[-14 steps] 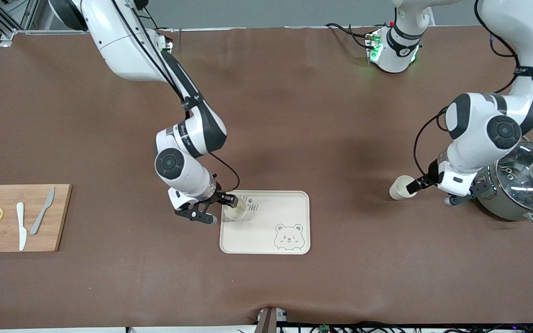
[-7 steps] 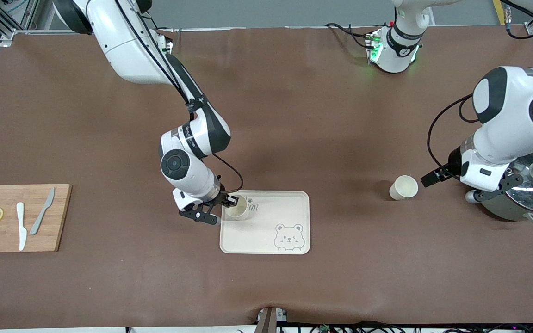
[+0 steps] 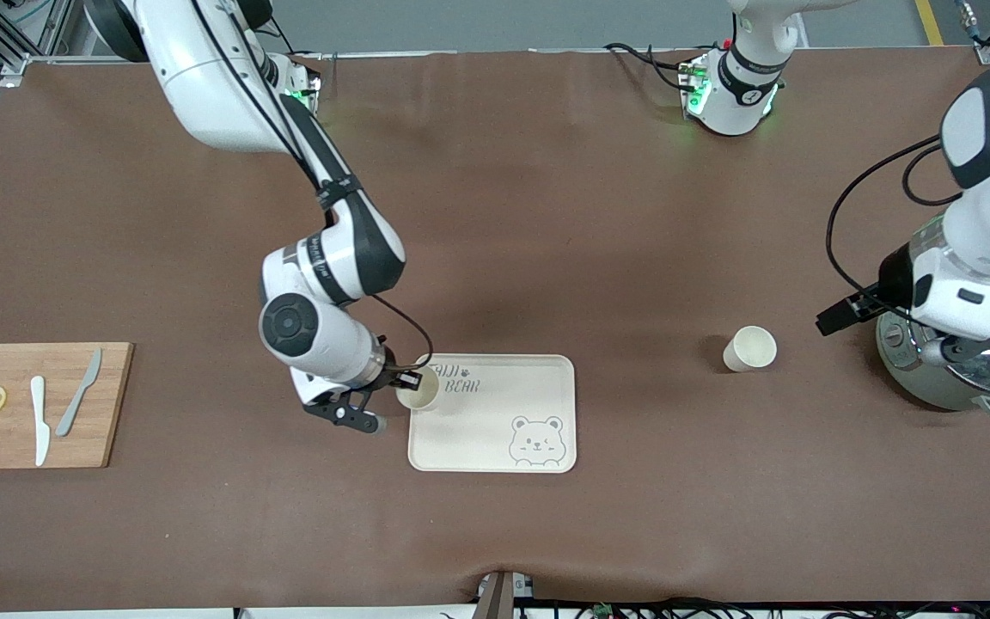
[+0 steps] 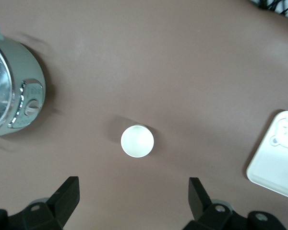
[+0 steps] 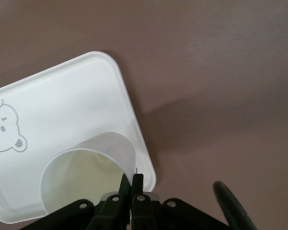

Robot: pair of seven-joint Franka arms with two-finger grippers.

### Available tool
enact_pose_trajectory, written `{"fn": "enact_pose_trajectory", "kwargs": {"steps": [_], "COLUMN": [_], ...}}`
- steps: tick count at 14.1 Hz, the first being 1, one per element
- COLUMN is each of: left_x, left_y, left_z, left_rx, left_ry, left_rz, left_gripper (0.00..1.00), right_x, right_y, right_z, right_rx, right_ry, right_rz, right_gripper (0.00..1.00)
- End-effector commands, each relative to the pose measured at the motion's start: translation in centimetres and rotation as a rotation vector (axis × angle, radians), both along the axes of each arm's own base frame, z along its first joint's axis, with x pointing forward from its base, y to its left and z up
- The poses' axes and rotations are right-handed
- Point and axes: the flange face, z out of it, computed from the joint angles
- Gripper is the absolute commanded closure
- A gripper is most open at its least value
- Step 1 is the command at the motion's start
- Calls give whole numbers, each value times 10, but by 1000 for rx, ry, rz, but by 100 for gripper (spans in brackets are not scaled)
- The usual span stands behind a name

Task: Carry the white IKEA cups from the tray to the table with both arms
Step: 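Release the cup beside the pot while the right gripper lifts the other cup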

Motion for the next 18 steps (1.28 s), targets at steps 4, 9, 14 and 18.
{"fn": "enact_pose_trajectory", "kwargs": {"steps": [4, 9, 14, 18], "left_x": [-15, -38, -68, -88], "left_y": [20, 48, 34, 20], "left_z": [56, 90, 104, 117], "left_rx": [43, 62, 69, 74], "left_ry": [-37, -45, 40, 52], "left_rz": [-209, -219, -268, -289], "left_gripper": [0, 0, 0, 0], "right_x": [-29, -75, -133, -154], "right_y": [-101, -251, -382, -439], "right_z": [38, 51, 27, -8], "right_rx": [-105, -77, -50, -44], "right_ry": [56, 72, 72, 35], "right_rz": [73, 234, 336, 409], "right_gripper": [100, 100, 100, 100]}}
